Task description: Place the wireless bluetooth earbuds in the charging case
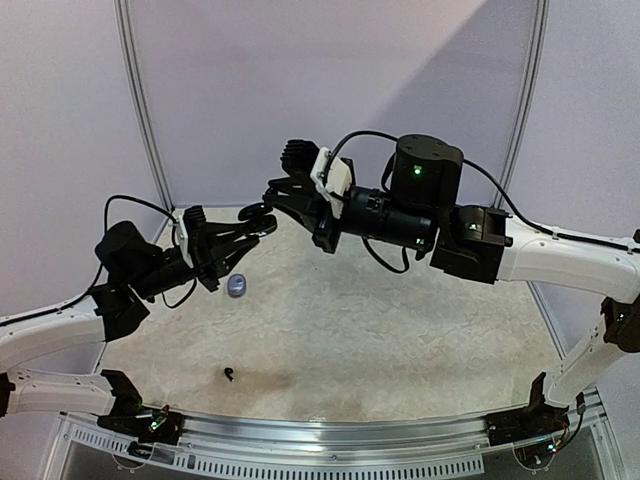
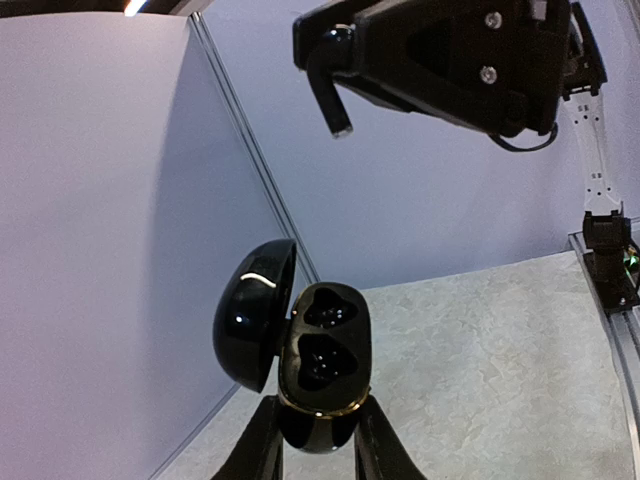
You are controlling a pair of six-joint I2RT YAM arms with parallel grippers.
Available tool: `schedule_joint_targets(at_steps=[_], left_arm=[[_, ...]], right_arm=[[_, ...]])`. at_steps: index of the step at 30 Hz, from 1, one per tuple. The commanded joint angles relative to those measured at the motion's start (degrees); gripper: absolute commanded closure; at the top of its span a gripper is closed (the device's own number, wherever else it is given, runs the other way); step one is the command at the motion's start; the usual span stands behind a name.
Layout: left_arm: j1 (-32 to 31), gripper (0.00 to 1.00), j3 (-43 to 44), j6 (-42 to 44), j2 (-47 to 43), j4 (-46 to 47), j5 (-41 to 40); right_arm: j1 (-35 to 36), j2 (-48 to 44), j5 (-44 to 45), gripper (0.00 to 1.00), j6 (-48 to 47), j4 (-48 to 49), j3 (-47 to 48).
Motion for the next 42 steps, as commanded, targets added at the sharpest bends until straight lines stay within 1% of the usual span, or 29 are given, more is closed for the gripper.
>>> schedule_joint_targets(at_steps=[1,8,13,20,22,27,31,33,34,37,39,42], left_arm=[[-1.6,1.0,0.9,3.0,0.1,0.0,-1.5],[-2.1,1.0,-1.2,13.4,0.3,4.3,-1.9],[-2.1,1.0,-2.0,13.4,0.5,5.0,0.4],[-2.0,1.0,-1.5,8.9,1.3,3.7,4.7],[-2.0,1.0,-1.5,9.3,1.5,3.9,4.8],[-2.0,1.0,-1.4,13.7,1.8,3.7,5.5],[-2.0,1.0,-1.1,15.0,1.8,3.4,5.5],[-2.1,1.0,-1.0,13.4,1.8,3.2,4.8],[-2.1,1.0,-0.8,11.2,1.8,3.0,3.9],[-2.1,1.0,0.5,1.2,1.2,-0.2,-0.4],[-2.1,1.0,1.2,-5.1,0.5,-3.0,-2.1],[-2.1,1.0,1.1,-10.9,-0.5,-5.7,-3.4]], right_arm=[[0.2,0.9,-0.1,1.0,1.7,2.6,-1.0],[0.2,-0.7,1.1,1.0,3.4,5.4,-3.1],[0.1,-2.8,3.1,1.0,3.8,4.4,-3.8],[-0.5,-5.6,3.5,1.0,6.3,4.7,-5.1],[-0.5,-6.3,3.9,1.0,6.4,4.1,-5.5],[-0.6,-7.9,4.0,1.0,6.3,3.7,-7.0],[-0.6,-8.1,6.3,1.0,6.8,2.8,-7.0],[-0.6,-7.8,6.5,1.0,7.6,2.4,-6.8],[-0.6,-7.6,7.0,1.0,7.9,2.3,-6.6],[-0.6,-6.1,9.7,1.0,11.7,2.4,-5.0],[-0.1,-4.4,12.1,1.0,14.5,0.1,-2.6],[0.7,-1.7,13.2,1.0,16.4,-3.5,0.4]])
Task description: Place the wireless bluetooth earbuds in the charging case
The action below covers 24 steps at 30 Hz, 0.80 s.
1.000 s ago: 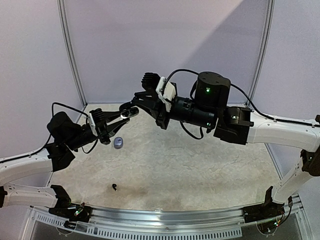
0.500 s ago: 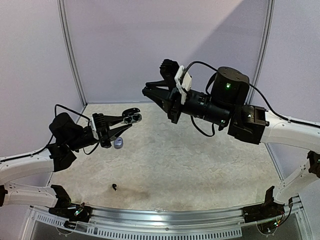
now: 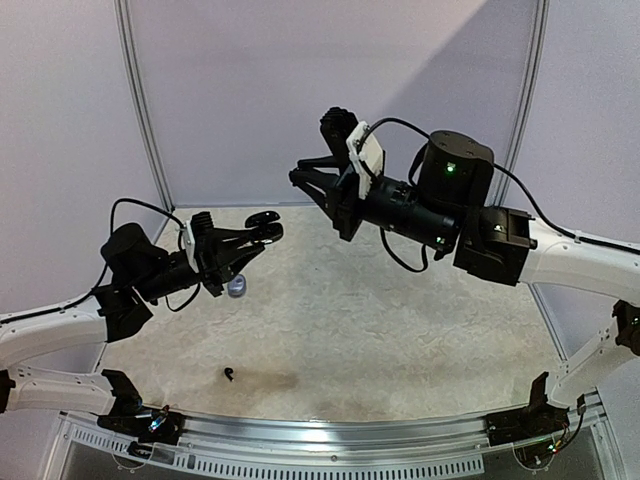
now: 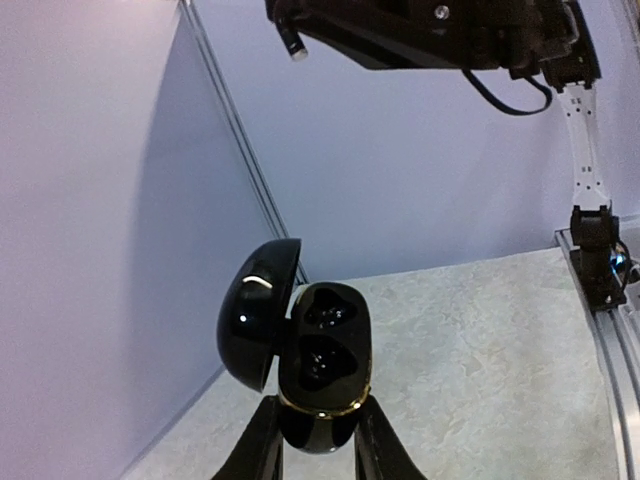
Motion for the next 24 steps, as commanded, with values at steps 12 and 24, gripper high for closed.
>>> schedule_joint_targets(at_steps=[12,24], left_arm=[[0.0,1.0,0.0,-11.3,-1.5,-1.2,-0.3],[3.1,1.0,1.4,-10.2,0.9,-0.1,14.7]], right_arm=[[0.0,5.2,-10.3,1.0,5.2,-5.9,4.2],[-1.5,-1.1,-23.8,1.0,3.8,-8.9,2.4]])
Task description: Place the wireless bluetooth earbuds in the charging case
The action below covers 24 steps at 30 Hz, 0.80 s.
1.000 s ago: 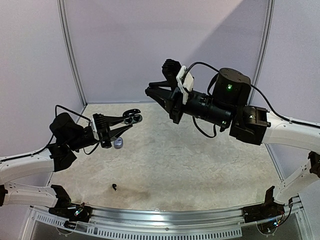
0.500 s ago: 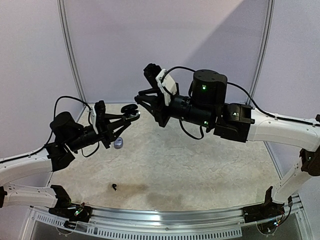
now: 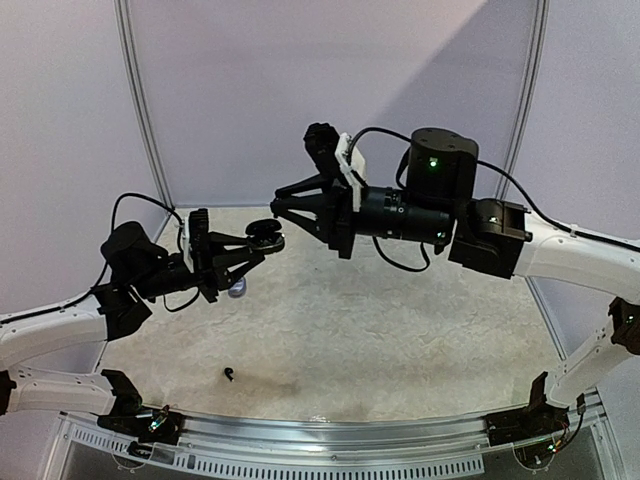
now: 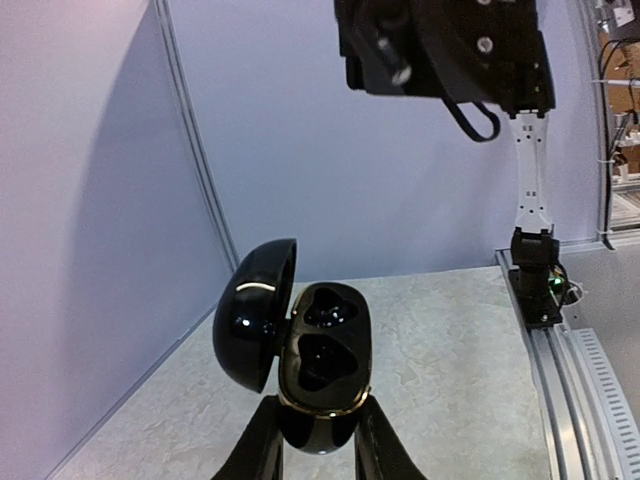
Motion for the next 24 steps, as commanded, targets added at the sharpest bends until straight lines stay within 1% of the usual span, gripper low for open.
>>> schedule_joint_targets(at_steps=[1,4,6,11,14,17,20,22,24], left_arm=[[1.3,1.0,1.5,-0.7,1.0,1.0,8.7],[1.6,1.0,2.3,0.3,1.5,0.8,14.3],[1.8,1.0,3.2,3.0,1.8,-0.9,17.4],[2.0,1.0,6.7,16.8,2.5,-11.6,24.0],[2.0,1.0,8.2,22.0,3.2,-15.4,26.3],[1.9,1.0,9.2,24.0,3.8,-17.5,27.4],[1.8,1.0,9.9,23.8,4.2,-18.9,28.1],[1.7,1.0,10.2,21.2,4.6,-18.4,28.7],[1.7,1.0,10.3,16.3,5.0,-16.8,29.3]], right_arm=[[-0.5,-3.6,-9.0,1.0,-1.0,-2.2,-0.7],[-0.6,-4.3,-11.9,1.0,-2.9,-3.7,-0.6],[-0.6,-4.7,-13.0,1.0,-4.2,-5.5,-0.6],[-0.6,-5.1,-16.8,1.0,-9.5,-9.9,0.9],[-0.6,-4.8,-18.0,1.0,-12.1,-12.1,1.9],[-0.6,-4.8,-19.1,1.0,-13.3,-12.5,2.0],[-0.6,-4.7,-20.6,1.0,-13.2,-12.0,1.7],[-0.6,-4.3,-21.8,1.0,-13.0,-11.4,1.5],[-0.6,-3.7,-22.3,1.0,-12.9,-10.7,1.5]])
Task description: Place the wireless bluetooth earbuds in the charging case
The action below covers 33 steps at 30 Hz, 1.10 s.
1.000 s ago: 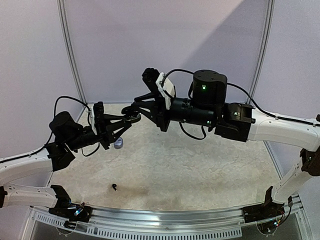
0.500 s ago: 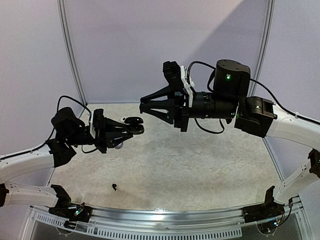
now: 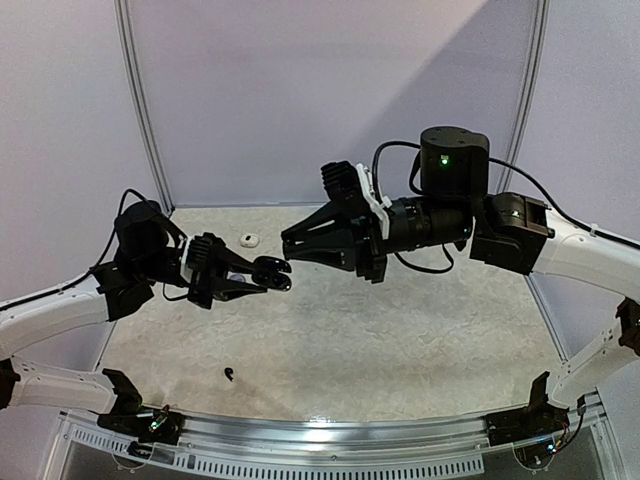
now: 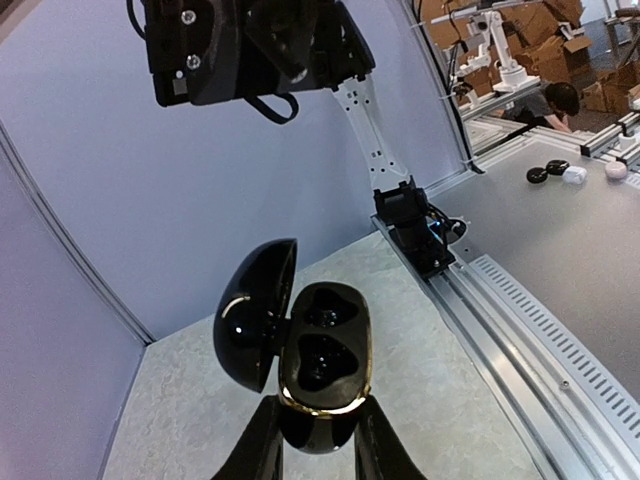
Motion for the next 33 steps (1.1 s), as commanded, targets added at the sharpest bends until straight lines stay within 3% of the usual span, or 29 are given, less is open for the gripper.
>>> schedule_joint_targets(at_steps=[1,5,8,14,19,25,30,33], left_arm=[[0.3,1.0,1.6,-7.9,1.2,0.4,2.7],[-0.1,1.0,0.1,-20.3,0.9,4.9,-1.5],[-1.0,1.0,-1.5,-22.8,-1.2,4.9,-14.5],[-4.1,1.0,-5.0,-15.0,-4.7,6.5,-37.2],[-7.5,1.0,-7.7,-8.7,-4.7,11.8,-48.0],[-8.8,1.0,-10.0,-3.2,-4.5,15.6,-53.9],[-8.8,1.0,-12.5,1.2,-5.3,20.0,-51.6],[-8.4,1.0,-13.7,2.6,-5.5,22.0,-47.4]], right_arm=[[-0.2,0.8,-2.6,1.0,-0.5,0.8,1.1],[-0.3,1.1,3.7,1.0,2.3,6.0,-0.9],[-0.3,0.8,15.6,1.0,8.3,9.7,-1.5],[-0.2,3.2,34.4,1.0,21.6,4.7,3.6],[0.2,7.0,44.2,1.0,32.9,3.7,4.7],[0.4,9.6,58.7,1.0,44.1,-2.2,6.8],[-0.2,10.3,70.8,1.0,54.8,-21.3,8.2],[-1.9,10.7,71.8,1.0,63.6,-34.8,8.1]])
